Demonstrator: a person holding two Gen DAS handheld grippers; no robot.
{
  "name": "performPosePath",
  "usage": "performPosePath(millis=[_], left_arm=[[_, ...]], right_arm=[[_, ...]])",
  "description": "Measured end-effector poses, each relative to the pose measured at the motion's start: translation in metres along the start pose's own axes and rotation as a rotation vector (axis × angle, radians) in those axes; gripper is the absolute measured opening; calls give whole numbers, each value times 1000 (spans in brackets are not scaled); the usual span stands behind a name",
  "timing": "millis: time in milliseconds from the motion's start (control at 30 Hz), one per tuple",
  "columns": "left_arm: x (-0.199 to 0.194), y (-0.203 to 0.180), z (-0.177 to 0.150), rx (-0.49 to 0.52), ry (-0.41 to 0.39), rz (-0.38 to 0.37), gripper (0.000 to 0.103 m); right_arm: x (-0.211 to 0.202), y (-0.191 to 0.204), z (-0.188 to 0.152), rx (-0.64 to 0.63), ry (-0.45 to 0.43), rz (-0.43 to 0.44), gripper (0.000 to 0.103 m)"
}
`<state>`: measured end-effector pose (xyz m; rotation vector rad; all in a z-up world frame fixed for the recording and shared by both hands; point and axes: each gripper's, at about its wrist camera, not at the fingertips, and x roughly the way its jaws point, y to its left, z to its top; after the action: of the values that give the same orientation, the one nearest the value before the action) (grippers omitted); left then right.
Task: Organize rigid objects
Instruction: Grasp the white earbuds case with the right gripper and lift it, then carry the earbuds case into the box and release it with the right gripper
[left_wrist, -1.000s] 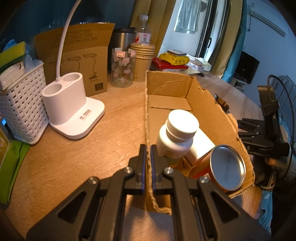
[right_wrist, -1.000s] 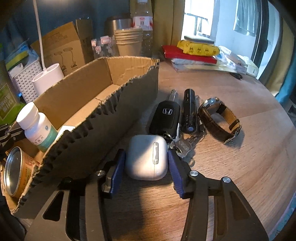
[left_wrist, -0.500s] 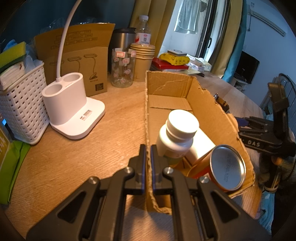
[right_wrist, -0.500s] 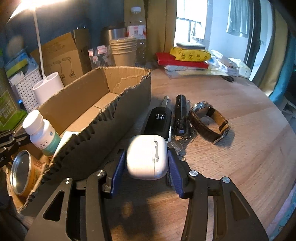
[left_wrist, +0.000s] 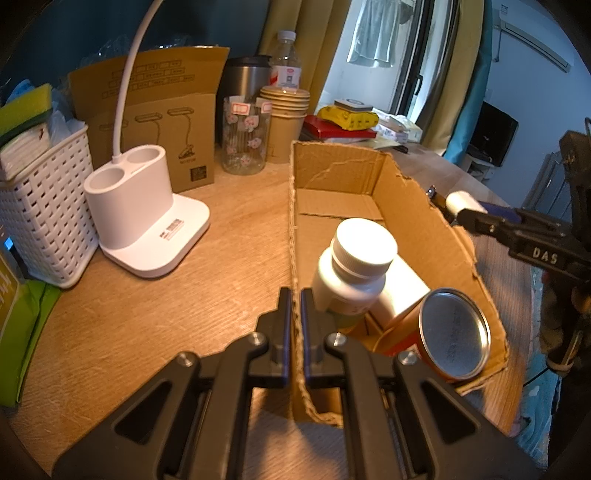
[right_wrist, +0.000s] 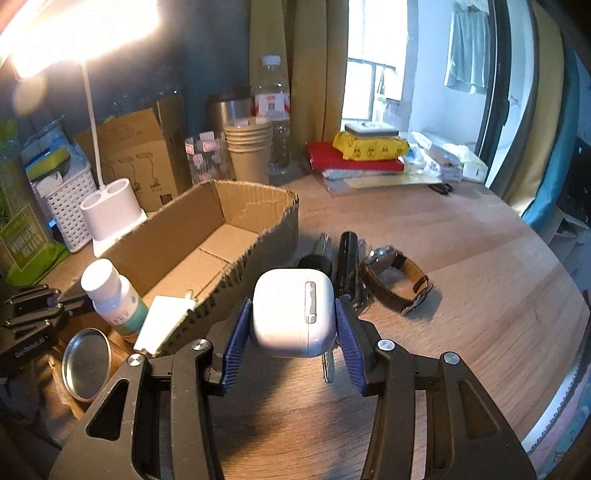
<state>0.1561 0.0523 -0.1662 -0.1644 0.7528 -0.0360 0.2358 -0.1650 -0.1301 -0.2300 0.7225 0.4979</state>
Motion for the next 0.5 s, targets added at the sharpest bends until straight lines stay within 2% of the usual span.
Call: performPosePath(millis=[500], left_arm=[[0, 0, 0, -1, 0, 0, 4]], right_arm=[[-15, 11, 17, -24, -47, 17, 49]])
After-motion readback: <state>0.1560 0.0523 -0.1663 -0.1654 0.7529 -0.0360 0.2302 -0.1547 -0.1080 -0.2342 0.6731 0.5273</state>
